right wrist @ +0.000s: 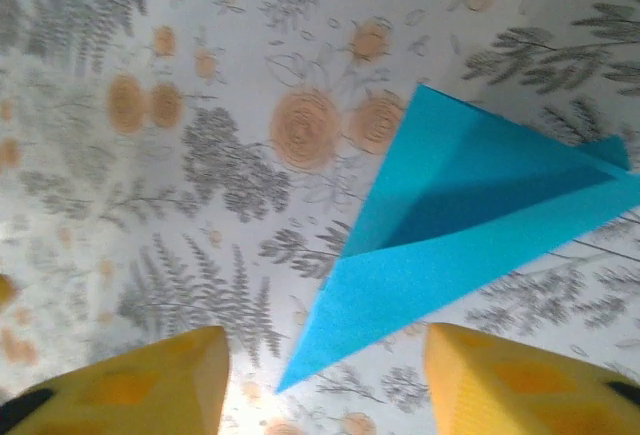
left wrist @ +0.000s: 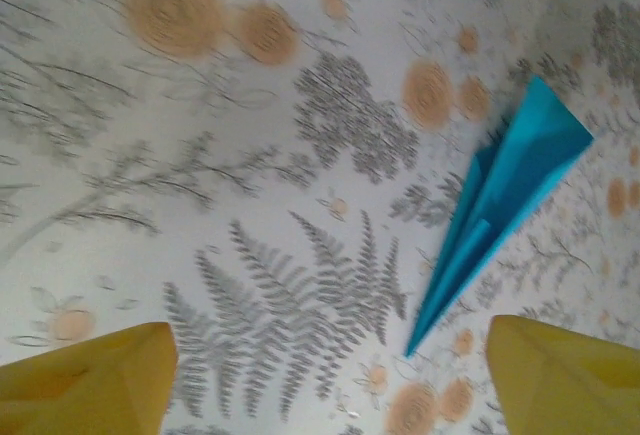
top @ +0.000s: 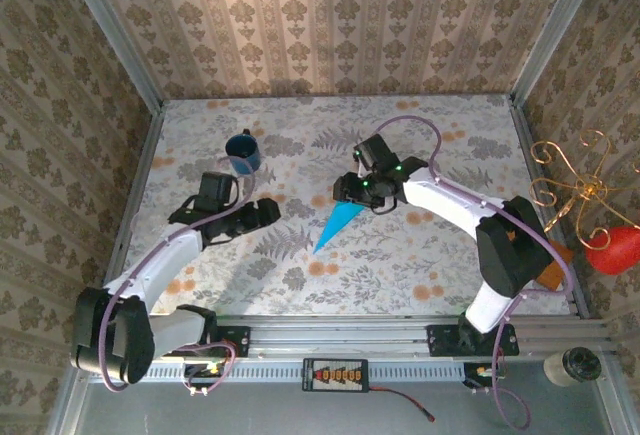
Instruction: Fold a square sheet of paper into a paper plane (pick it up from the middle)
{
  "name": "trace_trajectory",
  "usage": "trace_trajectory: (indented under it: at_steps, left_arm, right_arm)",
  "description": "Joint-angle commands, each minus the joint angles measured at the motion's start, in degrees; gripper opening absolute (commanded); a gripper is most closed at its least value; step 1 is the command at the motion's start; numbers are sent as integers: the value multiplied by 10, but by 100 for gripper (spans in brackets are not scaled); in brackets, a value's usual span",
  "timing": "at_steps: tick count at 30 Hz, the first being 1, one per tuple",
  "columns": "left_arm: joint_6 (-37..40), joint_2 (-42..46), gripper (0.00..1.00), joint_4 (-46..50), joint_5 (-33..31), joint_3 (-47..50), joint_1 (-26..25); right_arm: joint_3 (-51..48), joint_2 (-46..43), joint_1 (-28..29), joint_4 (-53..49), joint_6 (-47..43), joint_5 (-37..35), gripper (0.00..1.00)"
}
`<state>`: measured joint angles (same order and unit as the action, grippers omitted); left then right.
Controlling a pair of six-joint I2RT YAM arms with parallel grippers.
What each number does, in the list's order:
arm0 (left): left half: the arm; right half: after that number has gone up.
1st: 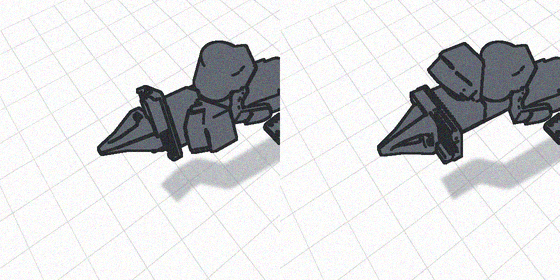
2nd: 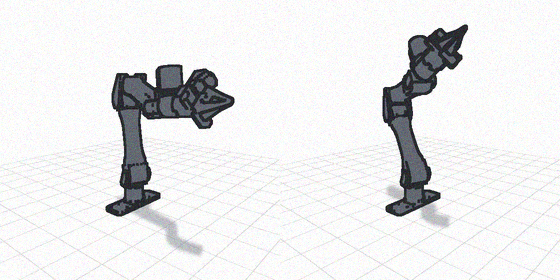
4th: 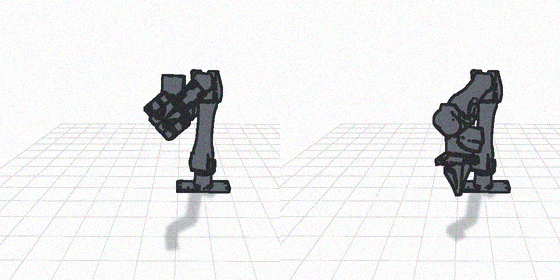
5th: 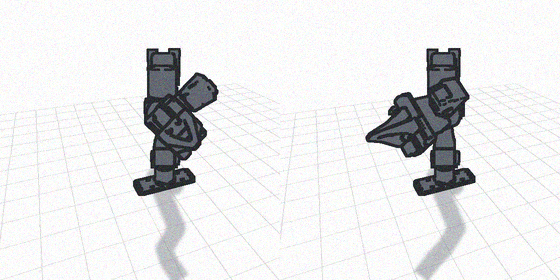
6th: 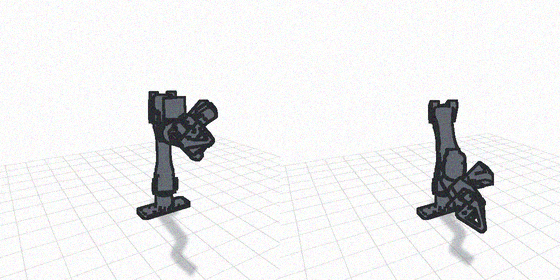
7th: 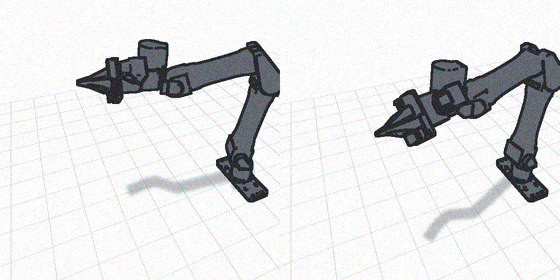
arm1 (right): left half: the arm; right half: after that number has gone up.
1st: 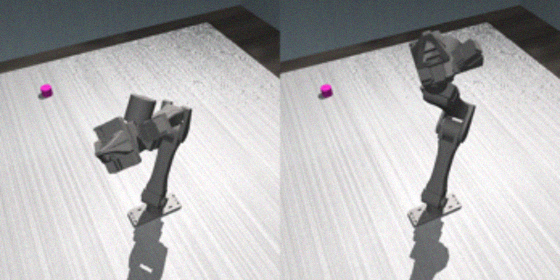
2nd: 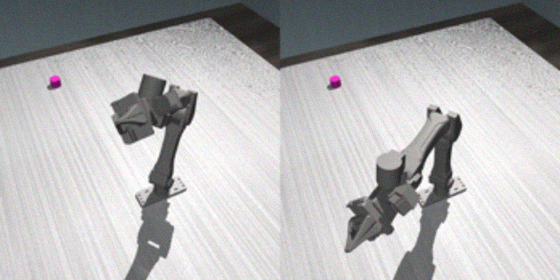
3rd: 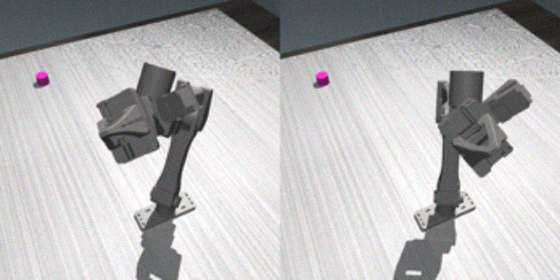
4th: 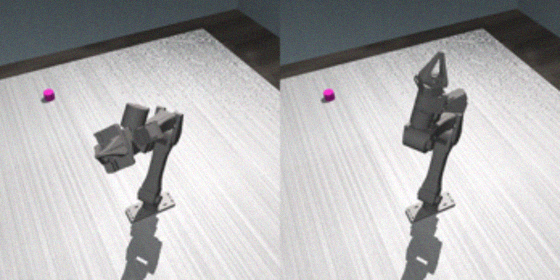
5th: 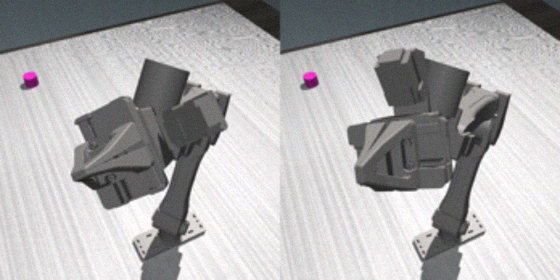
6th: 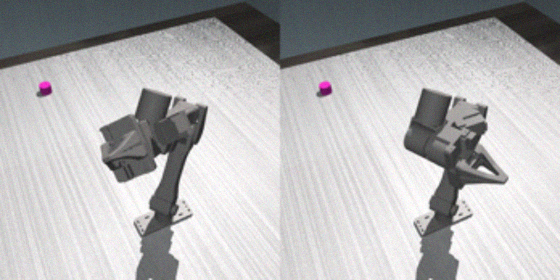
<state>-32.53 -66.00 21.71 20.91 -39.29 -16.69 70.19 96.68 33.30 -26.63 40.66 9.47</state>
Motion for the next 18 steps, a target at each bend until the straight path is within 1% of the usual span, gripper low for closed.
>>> trace_trajectory:
  at_steps: [1,2,3,6,9,14,18]
  left_arm:
    - [34,10,89,34,-5,-16,35]
    - [42,11,92,39,-3,-17,46]
    - [51,11,100,43,-3,-20,56]
    - [71,12,100,62,-6,-25,81]
    - [73,25,100,57,-8,-19,93]
    - [78,55,100,56,-9,-7,108]
    - [80,58,100,51,-6,-4,110]
  right_arm:
    - [6,-6,39,-98,65,-147,62]
    - [8,-6,50,-106,83,-170,64]
    - [7,-6,59,-108,105,-185,65]
    - [7,3,83,-99,162,-204,67]
    - [23,25,100,-95,209,-213,67]
    - [49,53,107,-91,247,-222,68]
    - [67,79,107,-93,267,-218,68]
